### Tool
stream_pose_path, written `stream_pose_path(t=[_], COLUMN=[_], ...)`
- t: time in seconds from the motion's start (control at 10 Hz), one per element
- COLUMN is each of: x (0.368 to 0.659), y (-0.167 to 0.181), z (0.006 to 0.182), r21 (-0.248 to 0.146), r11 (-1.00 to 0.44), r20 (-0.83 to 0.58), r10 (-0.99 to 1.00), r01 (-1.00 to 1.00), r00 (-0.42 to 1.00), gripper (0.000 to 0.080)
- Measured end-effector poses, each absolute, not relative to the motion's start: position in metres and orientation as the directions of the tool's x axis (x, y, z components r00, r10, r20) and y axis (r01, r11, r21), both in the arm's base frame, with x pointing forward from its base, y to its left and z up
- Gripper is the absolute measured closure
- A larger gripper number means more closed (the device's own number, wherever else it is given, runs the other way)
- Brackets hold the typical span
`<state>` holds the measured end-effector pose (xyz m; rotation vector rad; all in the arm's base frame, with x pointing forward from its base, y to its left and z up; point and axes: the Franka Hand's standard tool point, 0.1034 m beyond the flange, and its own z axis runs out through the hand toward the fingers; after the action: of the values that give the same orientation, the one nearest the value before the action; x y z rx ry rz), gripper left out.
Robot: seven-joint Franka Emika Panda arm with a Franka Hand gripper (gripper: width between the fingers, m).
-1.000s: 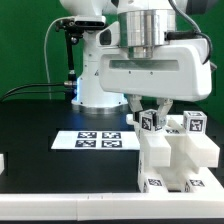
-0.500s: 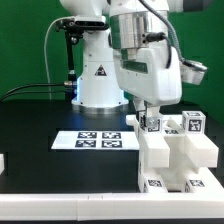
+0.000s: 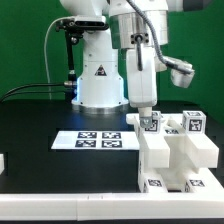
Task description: Assemble chair
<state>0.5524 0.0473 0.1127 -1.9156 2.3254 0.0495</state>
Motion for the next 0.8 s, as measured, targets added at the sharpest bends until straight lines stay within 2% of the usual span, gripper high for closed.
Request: stream_pose_path(t=[0.3, 0.4, 0.5, 0.6, 0.7, 0.8], x=[0.552, 0.552, 0.552, 0.552, 0.549, 0.538], y=[0.048, 0.048, 0.048, 0.048, 0.053, 0.07], z=[0.112, 0.111, 0.11, 0.11, 0.11, 0.112], r21=[-0.056, -0.056, -0.056, -0.058, -0.056, -0.048], r11=[0.18, 0.178, 0.174, 0.156, 0.143, 0.112], r20=[-0.118, -0.118, -0.119, -0.118, -0.119, -0.126], r10=[-0.978, -0.978, -0.979, -0.982, -0.984, -0.986], r01=[-0.982, -0.983, -0.983, -0.986, -0.988, -0.993], r00=[-0.173, -0.17, -0.166, -0.149, -0.135, -0.106], gripper=[0.0515, 0.0321, 0.0207, 0.0168, 0.0168, 0.0153])
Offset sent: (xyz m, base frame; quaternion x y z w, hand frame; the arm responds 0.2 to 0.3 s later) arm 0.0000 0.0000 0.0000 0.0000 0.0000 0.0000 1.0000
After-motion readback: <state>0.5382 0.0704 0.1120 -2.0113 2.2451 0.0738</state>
